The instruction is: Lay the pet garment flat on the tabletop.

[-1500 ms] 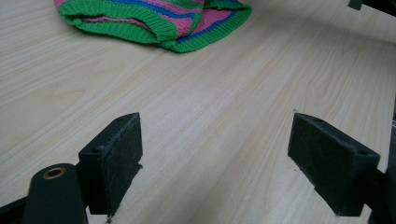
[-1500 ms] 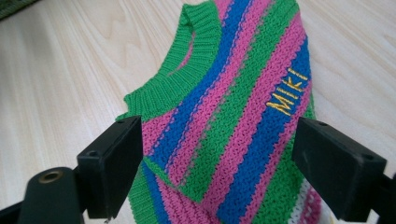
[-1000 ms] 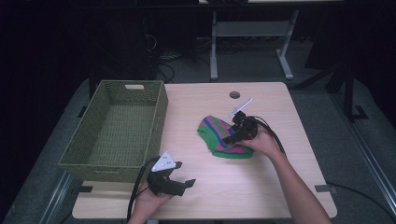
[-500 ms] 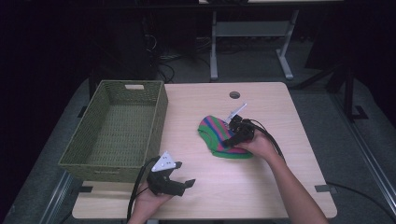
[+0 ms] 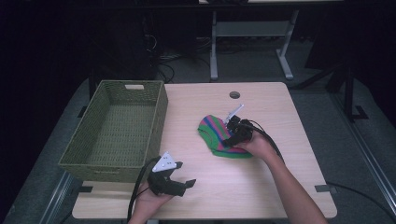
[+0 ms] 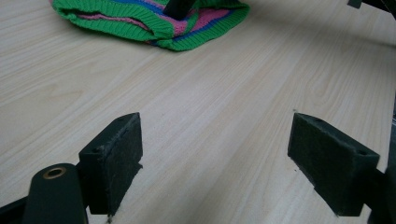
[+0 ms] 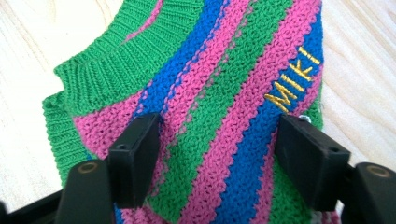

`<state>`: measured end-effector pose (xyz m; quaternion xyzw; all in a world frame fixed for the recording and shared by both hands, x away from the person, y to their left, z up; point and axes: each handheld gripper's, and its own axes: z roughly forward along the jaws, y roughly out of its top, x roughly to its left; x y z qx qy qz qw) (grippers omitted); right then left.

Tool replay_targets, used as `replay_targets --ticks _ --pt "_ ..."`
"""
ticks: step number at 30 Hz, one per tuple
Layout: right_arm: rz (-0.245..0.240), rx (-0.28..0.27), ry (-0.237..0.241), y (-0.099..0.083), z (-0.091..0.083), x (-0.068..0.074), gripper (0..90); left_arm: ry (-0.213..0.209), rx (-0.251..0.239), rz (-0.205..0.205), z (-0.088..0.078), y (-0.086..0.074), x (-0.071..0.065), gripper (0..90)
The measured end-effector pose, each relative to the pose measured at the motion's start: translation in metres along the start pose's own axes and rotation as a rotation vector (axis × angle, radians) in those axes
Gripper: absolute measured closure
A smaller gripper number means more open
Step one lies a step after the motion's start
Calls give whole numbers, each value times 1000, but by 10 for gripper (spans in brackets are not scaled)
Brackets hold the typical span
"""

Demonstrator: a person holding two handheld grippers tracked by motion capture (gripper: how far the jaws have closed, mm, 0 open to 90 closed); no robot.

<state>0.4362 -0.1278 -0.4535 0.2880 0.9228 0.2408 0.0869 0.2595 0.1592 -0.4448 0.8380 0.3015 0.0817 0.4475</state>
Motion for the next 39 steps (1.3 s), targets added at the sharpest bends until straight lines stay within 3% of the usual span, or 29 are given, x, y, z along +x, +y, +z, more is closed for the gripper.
replay_targets --ticks 18,39 --pt "2 -6 -20 1 -4 -3 604 -2 0 -5 0 0 1 175" --pt "53 -26 -2 -1 -7 -9 712 0 -7 -3 -2 0 0 175"
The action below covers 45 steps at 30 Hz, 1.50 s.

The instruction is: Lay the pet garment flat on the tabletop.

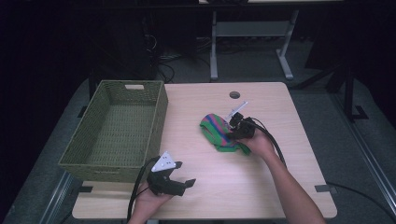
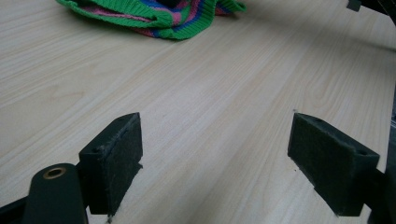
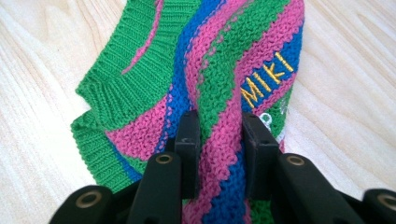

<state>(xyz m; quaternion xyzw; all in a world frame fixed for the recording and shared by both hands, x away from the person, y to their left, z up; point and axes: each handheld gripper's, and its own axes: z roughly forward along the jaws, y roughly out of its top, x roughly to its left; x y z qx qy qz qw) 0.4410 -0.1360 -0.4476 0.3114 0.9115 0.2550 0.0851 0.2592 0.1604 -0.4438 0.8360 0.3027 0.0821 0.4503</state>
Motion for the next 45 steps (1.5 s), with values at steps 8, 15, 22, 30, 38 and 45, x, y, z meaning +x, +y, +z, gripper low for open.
replay_targets --ticks 8,15,22,30,38,45 --pt "21 -21 12 0 -6 -2 723 2 1 2 0 0 0 175" --pt "28 -39 26 -1 -12 -3 727 0 1 1 0 0 0 175" --pt "28 -57 35 -1 -20 -3 732 -2 3 1 1 0 -1 175" --pt "20 -75 37 0 -30 -2 735 -3 3 0 1 0 -1 175" --pt "22 -95 50 0 -37 -3 736 -1 9 8 1 0 0 175" --pt "34 -111 60 0 -46 -4 736 -2 6 3 1 0 0 175"
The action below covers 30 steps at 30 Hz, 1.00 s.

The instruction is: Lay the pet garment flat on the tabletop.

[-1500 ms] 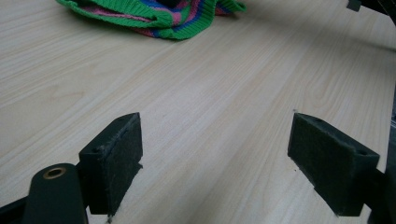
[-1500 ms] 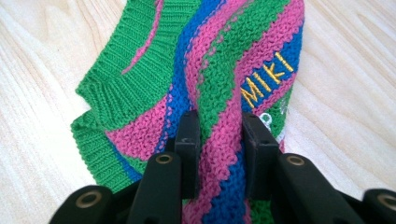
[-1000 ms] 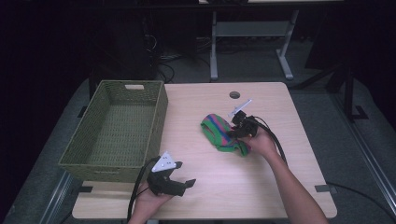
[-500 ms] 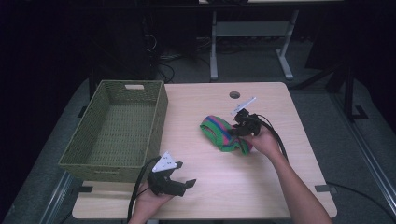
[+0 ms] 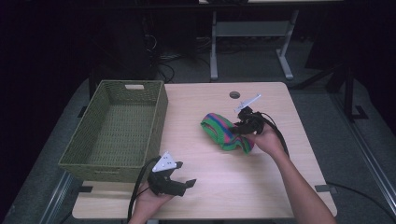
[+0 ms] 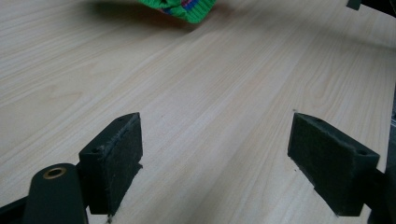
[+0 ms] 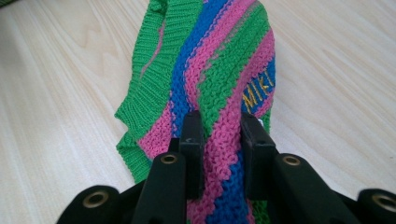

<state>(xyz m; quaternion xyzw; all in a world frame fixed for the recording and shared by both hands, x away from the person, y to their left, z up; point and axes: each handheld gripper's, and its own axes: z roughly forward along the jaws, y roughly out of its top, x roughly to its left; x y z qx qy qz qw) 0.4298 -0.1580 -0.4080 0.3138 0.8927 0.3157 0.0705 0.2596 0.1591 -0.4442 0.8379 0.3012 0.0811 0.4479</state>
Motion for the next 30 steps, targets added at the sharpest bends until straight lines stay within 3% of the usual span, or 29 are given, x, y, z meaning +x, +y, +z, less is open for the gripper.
replay_targets --ticks 6,30 --pt "16 -25 11 0 -10 1 736 0 1 0 0 0 0 175" --pt "-32 -80 40 -2 -45 18 735 -2 -2 -2 -1 0 -1 175"
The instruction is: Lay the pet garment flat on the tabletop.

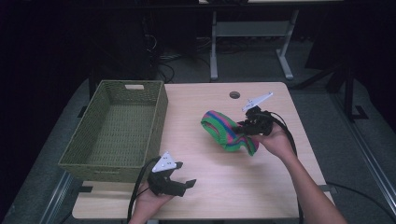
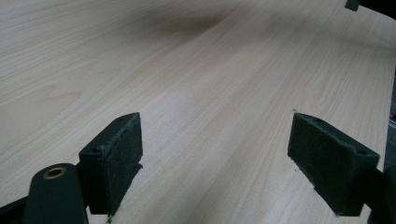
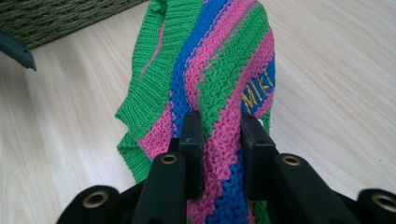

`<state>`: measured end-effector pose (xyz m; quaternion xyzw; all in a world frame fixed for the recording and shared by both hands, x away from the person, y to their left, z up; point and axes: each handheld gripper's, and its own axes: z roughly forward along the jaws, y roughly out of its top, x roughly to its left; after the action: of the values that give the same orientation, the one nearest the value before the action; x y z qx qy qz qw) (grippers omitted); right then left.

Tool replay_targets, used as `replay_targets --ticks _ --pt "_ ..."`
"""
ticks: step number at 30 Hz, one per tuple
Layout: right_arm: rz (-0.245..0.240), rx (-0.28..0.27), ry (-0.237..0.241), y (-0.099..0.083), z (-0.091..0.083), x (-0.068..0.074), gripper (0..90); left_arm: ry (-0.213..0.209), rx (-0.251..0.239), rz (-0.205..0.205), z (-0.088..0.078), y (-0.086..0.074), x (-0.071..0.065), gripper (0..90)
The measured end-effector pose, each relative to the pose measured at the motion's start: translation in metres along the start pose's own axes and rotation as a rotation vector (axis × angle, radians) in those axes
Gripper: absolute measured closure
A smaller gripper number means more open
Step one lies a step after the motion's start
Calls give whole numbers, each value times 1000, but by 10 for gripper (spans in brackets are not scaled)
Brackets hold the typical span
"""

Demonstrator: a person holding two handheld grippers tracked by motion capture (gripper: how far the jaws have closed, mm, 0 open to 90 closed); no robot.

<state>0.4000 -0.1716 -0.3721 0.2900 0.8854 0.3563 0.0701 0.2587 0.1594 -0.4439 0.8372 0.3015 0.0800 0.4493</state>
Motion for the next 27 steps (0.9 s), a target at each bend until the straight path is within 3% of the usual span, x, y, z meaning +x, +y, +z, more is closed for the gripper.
replay_targets --ticks 16,27 --pt "-36 -19 25 -9 -18 21 735 -3 -4 -2 1 0 -2 175" --pt "-58 -24 48 -21 -18 39 735 -1 -15 -8 -1 0 0 175"
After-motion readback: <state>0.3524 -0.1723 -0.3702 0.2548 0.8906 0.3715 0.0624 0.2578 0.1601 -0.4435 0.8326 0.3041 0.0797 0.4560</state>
